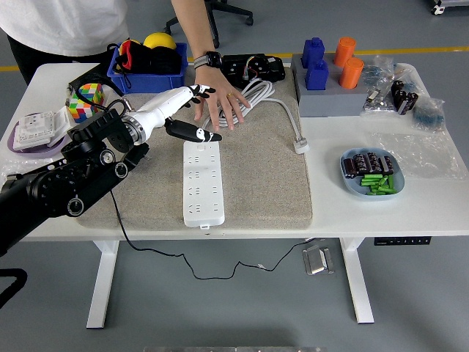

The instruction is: Pull the plug out,throw it away,press the button

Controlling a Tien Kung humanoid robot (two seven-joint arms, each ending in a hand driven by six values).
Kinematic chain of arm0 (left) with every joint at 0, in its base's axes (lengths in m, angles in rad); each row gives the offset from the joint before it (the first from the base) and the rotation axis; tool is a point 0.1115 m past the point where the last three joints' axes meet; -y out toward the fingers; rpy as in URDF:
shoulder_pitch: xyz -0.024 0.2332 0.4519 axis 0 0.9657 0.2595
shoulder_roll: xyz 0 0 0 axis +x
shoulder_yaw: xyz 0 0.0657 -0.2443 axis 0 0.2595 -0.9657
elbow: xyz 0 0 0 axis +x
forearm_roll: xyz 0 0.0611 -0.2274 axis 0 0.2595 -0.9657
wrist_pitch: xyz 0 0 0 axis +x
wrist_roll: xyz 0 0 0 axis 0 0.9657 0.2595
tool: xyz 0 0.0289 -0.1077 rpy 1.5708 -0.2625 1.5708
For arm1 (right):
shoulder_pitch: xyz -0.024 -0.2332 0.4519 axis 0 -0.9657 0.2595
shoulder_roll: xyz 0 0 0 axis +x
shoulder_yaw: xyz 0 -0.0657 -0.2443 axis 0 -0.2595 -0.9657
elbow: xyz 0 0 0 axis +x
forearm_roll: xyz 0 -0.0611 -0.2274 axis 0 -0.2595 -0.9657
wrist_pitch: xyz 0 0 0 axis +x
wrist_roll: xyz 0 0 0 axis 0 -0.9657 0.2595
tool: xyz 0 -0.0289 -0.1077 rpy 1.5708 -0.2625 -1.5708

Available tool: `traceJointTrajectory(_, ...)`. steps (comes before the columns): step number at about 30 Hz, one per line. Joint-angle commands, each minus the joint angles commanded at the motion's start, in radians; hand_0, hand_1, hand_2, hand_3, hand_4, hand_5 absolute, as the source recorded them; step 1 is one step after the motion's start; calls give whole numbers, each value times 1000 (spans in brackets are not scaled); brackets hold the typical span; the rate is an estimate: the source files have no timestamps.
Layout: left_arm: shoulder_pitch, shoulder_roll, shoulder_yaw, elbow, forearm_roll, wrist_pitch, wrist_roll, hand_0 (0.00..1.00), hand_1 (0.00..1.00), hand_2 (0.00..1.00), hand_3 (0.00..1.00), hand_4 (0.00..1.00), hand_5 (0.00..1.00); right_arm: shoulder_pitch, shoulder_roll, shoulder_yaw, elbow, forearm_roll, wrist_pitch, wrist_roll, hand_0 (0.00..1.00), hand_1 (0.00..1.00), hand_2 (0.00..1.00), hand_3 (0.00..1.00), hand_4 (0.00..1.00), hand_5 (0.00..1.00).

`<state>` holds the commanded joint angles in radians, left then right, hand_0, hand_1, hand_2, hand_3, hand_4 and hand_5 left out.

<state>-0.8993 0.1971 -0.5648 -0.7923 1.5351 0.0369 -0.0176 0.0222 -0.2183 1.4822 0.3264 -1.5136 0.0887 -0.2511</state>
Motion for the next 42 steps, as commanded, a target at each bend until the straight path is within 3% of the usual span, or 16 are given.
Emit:
traceJointTrajectory(4, -21, -22, 42, 46, -26, -50, 62, 56, 70, 156, 686, 453, 2, 1, -2, -1, -2, -1, 0, 0, 767, 729, 724, 713, 883, 658)
traceJointTrajectory(5, -24, -25, 49, 53, -31, -58, 74, 30, 19, 135, 683, 24, 2, 1, -2, -1, -3, -2, 0, 0, 767, 729, 724, 713, 883, 658)
traceJointTrajectory(11, -37, -35, 83, 91, -58, -106, 151, 37, 12, 137, 695, 35, 2, 5, -6, -6, -3, 0, 0, 0, 767, 729, 724, 713, 883, 658)
traceJointTrajectory(16, -45, -39, 108, 110, -74, -124, 184, 37, 12, 137, 695, 35, 2, 7, -8, -12, -2, 1, 0, 0, 767, 729, 724, 713, 883, 658)
traceJointTrajectory(42, -59, -73, 130, 166, -102, -105, 195, 41, 5, 138, 708, 35, 2, 8, -12, -24, -2, 2, 1, 0, 767, 729, 724, 713, 883, 658)
